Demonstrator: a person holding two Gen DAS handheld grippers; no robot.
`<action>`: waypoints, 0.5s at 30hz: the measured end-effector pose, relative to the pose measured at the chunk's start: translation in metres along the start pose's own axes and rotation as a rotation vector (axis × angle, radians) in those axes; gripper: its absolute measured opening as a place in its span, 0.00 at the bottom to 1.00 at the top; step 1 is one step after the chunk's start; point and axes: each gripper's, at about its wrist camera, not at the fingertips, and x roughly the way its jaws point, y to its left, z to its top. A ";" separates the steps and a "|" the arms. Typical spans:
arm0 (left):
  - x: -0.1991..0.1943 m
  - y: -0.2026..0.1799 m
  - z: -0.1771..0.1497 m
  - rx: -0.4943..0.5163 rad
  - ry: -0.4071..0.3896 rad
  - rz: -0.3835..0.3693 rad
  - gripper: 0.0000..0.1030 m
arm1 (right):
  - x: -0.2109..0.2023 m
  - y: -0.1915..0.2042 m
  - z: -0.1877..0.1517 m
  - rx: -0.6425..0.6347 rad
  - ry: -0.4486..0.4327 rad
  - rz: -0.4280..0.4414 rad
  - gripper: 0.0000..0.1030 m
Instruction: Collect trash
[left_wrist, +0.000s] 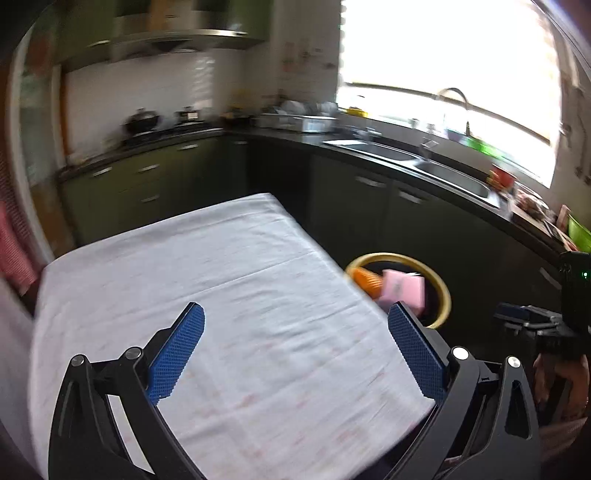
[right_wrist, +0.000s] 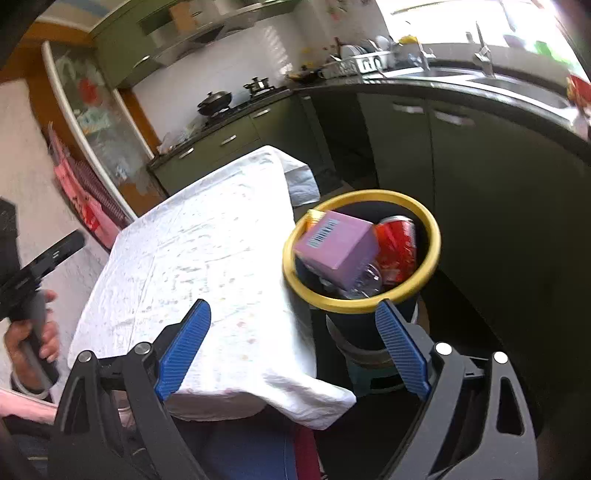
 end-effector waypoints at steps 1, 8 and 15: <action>-0.010 0.013 -0.006 -0.021 -0.009 0.026 0.95 | -0.002 0.012 0.000 -0.027 -0.011 -0.012 0.84; -0.087 0.089 -0.048 -0.190 -0.042 0.211 0.95 | -0.025 0.085 0.005 -0.157 -0.142 -0.064 0.93; -0.134 0.130 -0.082 -0.309 -0.110 0.264 0.95 | -0.030 0.136 0.009 -0.263 -0.194 -0.077 0.93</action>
